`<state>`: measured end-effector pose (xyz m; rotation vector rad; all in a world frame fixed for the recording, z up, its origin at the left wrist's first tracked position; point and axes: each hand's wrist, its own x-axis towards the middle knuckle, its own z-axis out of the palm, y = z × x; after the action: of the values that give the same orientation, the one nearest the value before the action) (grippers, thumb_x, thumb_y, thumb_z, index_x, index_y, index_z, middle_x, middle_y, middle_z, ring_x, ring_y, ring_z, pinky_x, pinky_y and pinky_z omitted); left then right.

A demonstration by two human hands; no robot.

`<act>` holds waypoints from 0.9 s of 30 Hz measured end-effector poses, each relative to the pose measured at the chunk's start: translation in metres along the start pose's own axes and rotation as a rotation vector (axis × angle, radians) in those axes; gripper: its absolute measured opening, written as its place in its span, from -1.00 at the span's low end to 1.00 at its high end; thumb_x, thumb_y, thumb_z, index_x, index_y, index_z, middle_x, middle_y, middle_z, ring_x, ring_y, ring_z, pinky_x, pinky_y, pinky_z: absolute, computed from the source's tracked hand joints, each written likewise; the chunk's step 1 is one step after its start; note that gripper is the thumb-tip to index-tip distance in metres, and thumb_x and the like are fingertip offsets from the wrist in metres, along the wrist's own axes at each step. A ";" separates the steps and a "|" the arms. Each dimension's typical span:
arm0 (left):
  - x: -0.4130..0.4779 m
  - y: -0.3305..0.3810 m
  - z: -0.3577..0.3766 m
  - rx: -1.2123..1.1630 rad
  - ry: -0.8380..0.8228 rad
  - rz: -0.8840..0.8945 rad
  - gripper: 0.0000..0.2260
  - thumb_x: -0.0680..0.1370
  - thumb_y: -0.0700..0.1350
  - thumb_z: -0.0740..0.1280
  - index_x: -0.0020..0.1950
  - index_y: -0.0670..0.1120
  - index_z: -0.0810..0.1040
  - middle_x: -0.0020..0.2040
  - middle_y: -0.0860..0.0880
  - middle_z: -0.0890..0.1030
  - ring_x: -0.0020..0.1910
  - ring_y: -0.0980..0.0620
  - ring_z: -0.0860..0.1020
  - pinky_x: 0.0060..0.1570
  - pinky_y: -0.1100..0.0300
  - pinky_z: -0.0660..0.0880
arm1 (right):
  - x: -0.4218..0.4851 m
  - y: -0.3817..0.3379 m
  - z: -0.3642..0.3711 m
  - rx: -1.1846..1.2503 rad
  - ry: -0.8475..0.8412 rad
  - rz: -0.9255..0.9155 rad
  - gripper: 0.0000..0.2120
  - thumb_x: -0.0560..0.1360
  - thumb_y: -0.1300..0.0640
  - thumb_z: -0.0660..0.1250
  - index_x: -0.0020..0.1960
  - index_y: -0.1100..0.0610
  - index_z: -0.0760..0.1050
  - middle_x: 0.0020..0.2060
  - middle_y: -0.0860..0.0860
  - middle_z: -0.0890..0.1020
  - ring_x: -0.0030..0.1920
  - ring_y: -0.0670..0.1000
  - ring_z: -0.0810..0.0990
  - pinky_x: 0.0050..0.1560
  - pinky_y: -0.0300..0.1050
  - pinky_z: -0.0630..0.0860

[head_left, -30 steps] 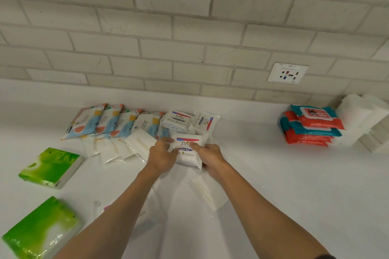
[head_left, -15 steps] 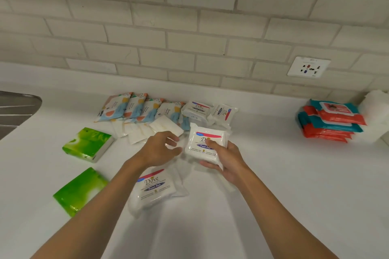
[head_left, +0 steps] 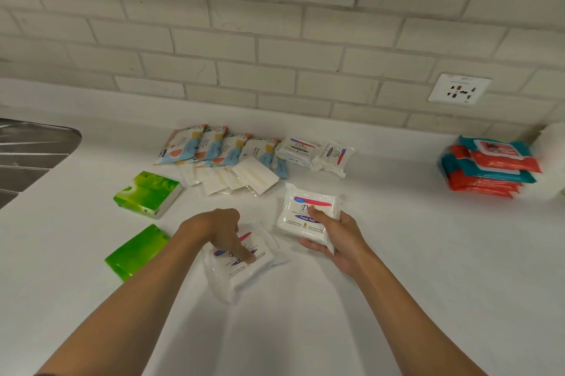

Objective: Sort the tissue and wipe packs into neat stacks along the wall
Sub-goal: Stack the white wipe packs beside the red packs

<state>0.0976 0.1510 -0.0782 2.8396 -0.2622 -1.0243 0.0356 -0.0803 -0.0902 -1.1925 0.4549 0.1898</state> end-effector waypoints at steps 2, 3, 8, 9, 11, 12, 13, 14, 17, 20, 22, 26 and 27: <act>0.000 -0.001 0.004 -0.008 -0.036 -0.017 -0.36 0.24 0.35 0.50 0.13 -0.03 0.48 0.00 0.04 0.60 -0.05 0.04 0.61 0.12 0.10 0.56 | -0.002 0.002 -0.001 0.006 0.002 0.000 -0.71 0.48 0.22 0.44 0.18 0.19 0.54 -0.02 0.15 0.71 -0.04 0.15 0.71 -0.14 0.12 0.66; 0.000 -0.001 0.005 -0.020 -0.055 -0.021 -0.37 0.24 0.35 0.50 0.11 -0.03 0.50 -0.01 0.03 0.63 -0.07 0.04 0.63 0.12 0.09 0.57 | -0.003 0.004 -0.001 0.009 0.002 0.003 -0.70 0.47 0.22 0.45 0.19 0.19 0.54 -0.02 0.15 0.71 -0.04 0.15 0.71 -0.14 0.12 0.66; 0.000 0.002 0.008 -0.084 -0.130 -0.023 -0.39 0.22 0.33 0.51 0.09 -0.04 0.58 -0.01 0.01 0.68 -0.07 0.04 0.67 0.11 0.10 0.58 | -0.007 0.010 -0.004 0.002 0.005 0.014 -0.69 0.47 0.21 0.46 0.19 0.19 0.55 -0.02 0.15 0.71 -0.04 0.15 0.71 -0.11 0.13 0.66; -0.001 0.004 0.009 -0.095 -0.139 -0.022 -0.39 0.23 0.33 0.51 0.10 -0.04 0.59 0.00 0.00 0.68 -0.07 0.03 0.67 0.10 0.11 0.58 | -0.008 0.012 -0.005 0.000 0.007 0.017 -0.70 0.47 0.21 0.46 0.19 0.18 0.55 -0.02 0.14 0.71 -0.04 0.14 0.71 -0.11 0.14 0.66; -0.002 0.009 0.010 -0.121 -0.142 -0.021 -0.44 0.28 0.29 0.51 0.11 -0.04 0.58 0.03 0.00 0.68 -0.08 0.03 0.67 0.06 0.14 0.59 | -0.009 0.014 -0.008 -0.005 0.008 0.021 -0.70 0.47 0.21 0.45 0.19 0.18 0.55 -0.02 0.14 0.71 -0.03 0.14 0.71 -0.09 0.15 0.66; -0.003 0.012 0.010 -0.131 -0.138 -0.018 -0.47 0.30 0.25 0.52 0.12 -0.03 0.56 0.04 0.00 0.68 -0.09 0.04 0.67 0.01 0.17 0.59 | -0.009 0.015 -0.009 -0.004 0.008 0.023 -0.70 0.47 0.21 0.45 0.18 0.18 0.55 -0.02 0.14 0.71 -0.03 0.14 0.71 -0.08 0.15 0.65; -0.004 0.015 0.010 -0.143 -0.130 -0.012 -0.49 0.32 0.22 0.53 0.12 -0.03 0.54 0.04 0.00 0.67 -0.10 0.04 0.67 -0.04 0.18 0.59 | -0.009 0.015 -0.011 0.000 0.010 0.025 -0.70 0.47 0.21 0.45 0.18 0.18 0.55 -0.01 0.14 0.71 -0.02 0.14 0.71 -0.07 0.16 0.65; -0.005 0.018 0.010 -0.152 -0.118 -0.007 -0.49 0.32 0.20 0.54 0.13 -0.03 0.52 0.03 0.00 0.67 -0.11 0.03 0.67 -0.06 0.18 0.60 | -0.009 0.014 -0.013 0.009 0.014 0.027 -0.70 0.47 0.22 0.45 0.18 0.19 0.55 -0.01 0.15 0.71 -0.01 0.15 0.71 -0.06 0.17 0.65; -0.008 0.024 0.008 -0.166 -0.094 0.014 -0.44 0.31 0.16 0.56 0.17 -0.02 0.45 0.06 0.01 0.63 -0.06 0.01 0.66 0.02 0.12 0.61 | -0.007 0.011 -0.021 0.043 0.019 0.032 -0.69 0.48 0.22 0.44 0.20 0.21 0.54 0.01 0.16 0.71 0.02 0.16 0.69 -0.03 0.18 0.64; -0.008 0.026 0.003 -0.197 -0.091 0.053 -0.35 0.30 0.14 0.57 0.28 0.00 0.39 0.13 0.03 0.57 0.02 0.01 0.62 0.09 0.11 0.59 | -0.006 0.006 -0.031 0.063 0.028 0.024 -0.69 0.48 0.21 0.43 0.21 0.21 0.54 0.02 0.16 0.70 0.03 0.17 0.69 -0.03 0.17 0.63; -0.007 0.027 -0.003 -0.260 -0.104 0.077 -0.33 0.33 0.08 0.57 0.34 0.01 0.36 0.19 0.02 0.53 0.09 0.00 0.60 0.14 0.09 0.57 | -0.005 0.002 -0.038 0.077 0.044 0.015 -0.70 0.48 0.22 0.43 0.20 0.21 0.54 0.01 0.15 0.70 0.02 0.17 0.69 -0.05 0.16 0.64; -0.005 0.036 -0.015 -0.459 -0.122 0.115 -0.36 0.36 -0.04 0.58 0.33 0.05 0.34 0.21 -0.01 0.48 0.16 -0.05 0.56 0.20 0.05 0.54 | -0.004 -0.007 -0.054 0.117 0.067 0.006 -0.72 0.49 0.26 0.41 0.19 0.24 0.53 0.00 0.17 0.70 0.00 0.18 0.70 -0.12 0.12 0.66; -0.004 0.037 -0.018 -0.510 -0.116 0.125 -0.35 0.34 -0.05 0.59 0.33 0.06 0.35 0.22 -0.01 0.48 0.16 -0.06 0.56 0.20 0.03 0.55 | -0.003 -0.010 -0.058 0.124 0.073 0.004 -0.72 0.49 0.27 0.40 0.20 0.24 0.53 0.00 0.17 0.70 0.00 0.18 0.70 -0.12 0.12 0.66</act>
<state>0.1017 0.1160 -0.0561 2.2856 -0.1574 -1.0517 0.0226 -0.1376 -0.0976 -1.0796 0.5258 0.1195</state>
